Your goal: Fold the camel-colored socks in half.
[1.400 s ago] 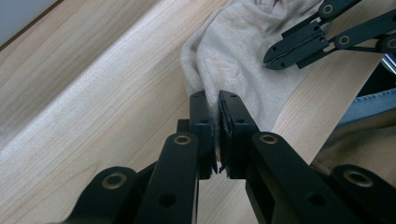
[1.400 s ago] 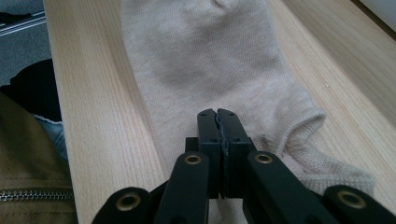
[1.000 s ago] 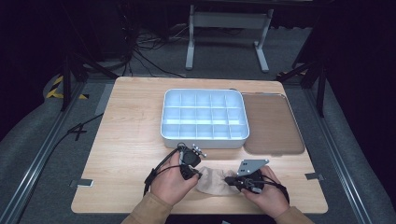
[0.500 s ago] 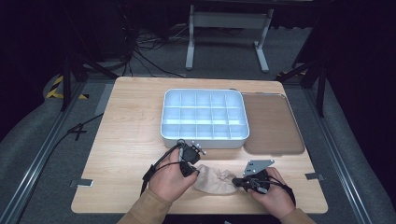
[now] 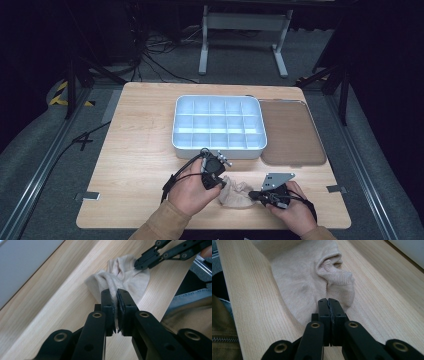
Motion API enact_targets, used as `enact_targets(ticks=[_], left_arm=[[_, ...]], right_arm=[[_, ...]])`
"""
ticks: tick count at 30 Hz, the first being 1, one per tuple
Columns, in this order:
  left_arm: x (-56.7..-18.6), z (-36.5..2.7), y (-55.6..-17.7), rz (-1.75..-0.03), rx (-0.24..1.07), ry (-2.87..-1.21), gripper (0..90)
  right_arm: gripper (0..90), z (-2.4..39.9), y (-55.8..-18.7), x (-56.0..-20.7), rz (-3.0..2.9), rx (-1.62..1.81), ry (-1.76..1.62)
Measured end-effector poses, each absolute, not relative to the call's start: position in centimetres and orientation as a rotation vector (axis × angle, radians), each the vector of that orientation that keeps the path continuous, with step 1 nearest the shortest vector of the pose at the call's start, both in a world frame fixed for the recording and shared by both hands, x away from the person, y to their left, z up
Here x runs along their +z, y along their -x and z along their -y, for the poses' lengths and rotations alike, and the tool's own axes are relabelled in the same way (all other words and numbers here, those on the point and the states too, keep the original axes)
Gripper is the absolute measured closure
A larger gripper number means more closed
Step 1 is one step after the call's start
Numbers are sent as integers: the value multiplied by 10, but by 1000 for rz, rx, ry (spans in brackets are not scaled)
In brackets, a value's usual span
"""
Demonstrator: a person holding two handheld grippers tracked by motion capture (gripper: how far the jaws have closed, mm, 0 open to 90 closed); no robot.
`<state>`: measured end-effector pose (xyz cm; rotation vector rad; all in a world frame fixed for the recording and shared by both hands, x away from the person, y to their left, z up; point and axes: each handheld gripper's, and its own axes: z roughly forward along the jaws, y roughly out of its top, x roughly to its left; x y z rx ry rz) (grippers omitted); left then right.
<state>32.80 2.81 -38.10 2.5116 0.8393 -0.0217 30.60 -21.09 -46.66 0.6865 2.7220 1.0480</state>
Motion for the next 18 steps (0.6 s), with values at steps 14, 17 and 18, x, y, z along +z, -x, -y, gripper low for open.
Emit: enact_targets(ticks=[14,17,18], left_arm=[[-386,0,-332,-717,-48,-2518,847],[-387,6,-331,-689,-80,-2515,847],[-388,8,-331,-682,-94,-2508,847]], right_arm=[[897,216,-305,-471,-2702,1115,-675],[897,217,-305,-472,-2699,1123,-675],[897,217,-305,-472,-2697,1127,-678]])
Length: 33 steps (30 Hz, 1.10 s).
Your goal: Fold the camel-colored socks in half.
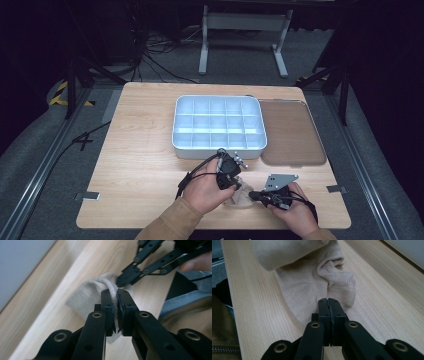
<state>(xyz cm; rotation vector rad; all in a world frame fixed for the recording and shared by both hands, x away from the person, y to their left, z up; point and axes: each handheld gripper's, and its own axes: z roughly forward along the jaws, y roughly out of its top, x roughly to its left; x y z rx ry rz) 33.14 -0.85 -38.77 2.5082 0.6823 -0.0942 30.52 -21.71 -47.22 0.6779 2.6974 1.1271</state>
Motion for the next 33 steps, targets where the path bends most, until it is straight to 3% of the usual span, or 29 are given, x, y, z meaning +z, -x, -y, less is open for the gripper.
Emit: enact_targets(ticks=[26,33], left_arm=[[-423,38,-342,-650,-134,-2505,830],[-417,31,-340,-640,-153,-2458,664]], right_arm=[[896,219,-305,-475,-2684,1167,-664],[850,222,-300,-466,-2686,1167,-673]])
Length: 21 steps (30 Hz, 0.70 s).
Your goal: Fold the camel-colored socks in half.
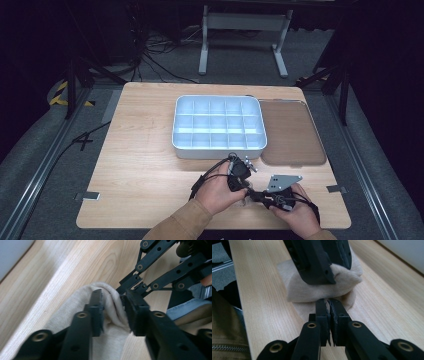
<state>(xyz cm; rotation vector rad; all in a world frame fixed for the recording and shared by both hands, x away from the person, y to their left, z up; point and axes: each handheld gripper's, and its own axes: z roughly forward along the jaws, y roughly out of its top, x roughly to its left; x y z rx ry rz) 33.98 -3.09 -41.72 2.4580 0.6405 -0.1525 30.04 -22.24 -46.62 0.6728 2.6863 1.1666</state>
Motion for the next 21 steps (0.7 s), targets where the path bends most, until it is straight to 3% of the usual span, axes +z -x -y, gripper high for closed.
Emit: enact_targets(ticks=[4,11,21], left_arm=[[-409,24,-337,-648,-142,-2423,613],[-397,6,-336,-684,-86,-2402,612],[-392,-20,-334,-738,-19,-2388,654]], right_arm=[[836,230,-297,-455,-2663,1147,-681],[845,241,-295,-431,-2592,1172,-709],[858,207,-295,-426,-2613,1240,-612]])
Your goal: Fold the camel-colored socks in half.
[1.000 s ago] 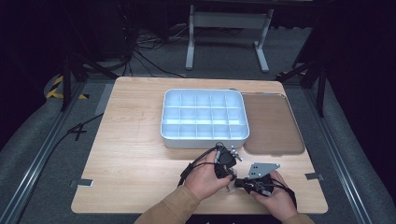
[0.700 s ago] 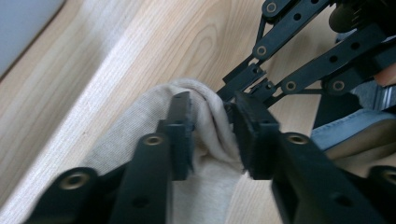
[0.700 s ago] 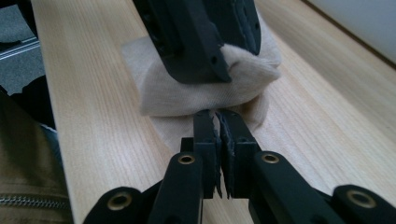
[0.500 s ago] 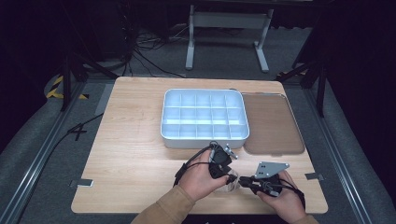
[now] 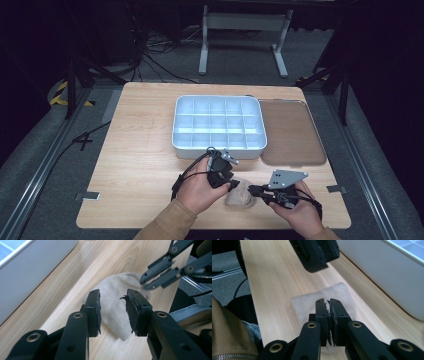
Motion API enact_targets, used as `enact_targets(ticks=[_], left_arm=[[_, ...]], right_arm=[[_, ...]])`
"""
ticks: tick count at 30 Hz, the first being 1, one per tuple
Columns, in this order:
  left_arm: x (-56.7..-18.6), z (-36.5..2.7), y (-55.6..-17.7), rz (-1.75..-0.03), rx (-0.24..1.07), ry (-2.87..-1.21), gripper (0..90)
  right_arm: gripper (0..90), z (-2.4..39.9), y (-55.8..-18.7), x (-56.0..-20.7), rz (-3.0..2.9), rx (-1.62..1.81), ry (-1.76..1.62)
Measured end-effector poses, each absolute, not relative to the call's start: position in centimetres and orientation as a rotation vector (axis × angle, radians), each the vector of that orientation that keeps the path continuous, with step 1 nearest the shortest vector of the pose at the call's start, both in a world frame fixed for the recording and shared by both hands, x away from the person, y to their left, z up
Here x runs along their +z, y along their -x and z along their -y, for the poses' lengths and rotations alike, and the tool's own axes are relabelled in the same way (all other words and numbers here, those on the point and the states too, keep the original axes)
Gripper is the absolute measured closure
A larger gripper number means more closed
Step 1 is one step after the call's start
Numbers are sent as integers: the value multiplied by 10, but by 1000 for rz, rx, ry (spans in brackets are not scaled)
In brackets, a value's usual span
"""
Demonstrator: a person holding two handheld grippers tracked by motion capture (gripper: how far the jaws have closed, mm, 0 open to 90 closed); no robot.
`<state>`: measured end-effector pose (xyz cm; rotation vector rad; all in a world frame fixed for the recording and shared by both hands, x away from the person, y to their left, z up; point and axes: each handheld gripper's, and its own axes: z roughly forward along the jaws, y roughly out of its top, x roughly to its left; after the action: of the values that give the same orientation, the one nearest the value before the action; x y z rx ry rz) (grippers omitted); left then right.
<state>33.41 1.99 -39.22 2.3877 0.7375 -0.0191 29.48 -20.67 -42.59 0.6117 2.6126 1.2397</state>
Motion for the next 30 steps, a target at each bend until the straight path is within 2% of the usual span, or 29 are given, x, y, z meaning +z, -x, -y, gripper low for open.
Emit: enact_targets(ticks=[7,12,22,30], left_arm=[[-402,-15,-331,-673,-15,-2408,703],[-421,-7,-336,-555,-93,-2479,722],[-438,-4,-341,-525,-129,-2571,727],[-443,0,-343,-525,-157,-2614,722]], right_arm=[[853,196,-301,-436,-2625,1227,-620],[848,204,-303,-440,-2620,1221,-671],[827,211,-300,-445,-2642,1187,-705],[775,215,-297,-453,-2688,1118,-734]])
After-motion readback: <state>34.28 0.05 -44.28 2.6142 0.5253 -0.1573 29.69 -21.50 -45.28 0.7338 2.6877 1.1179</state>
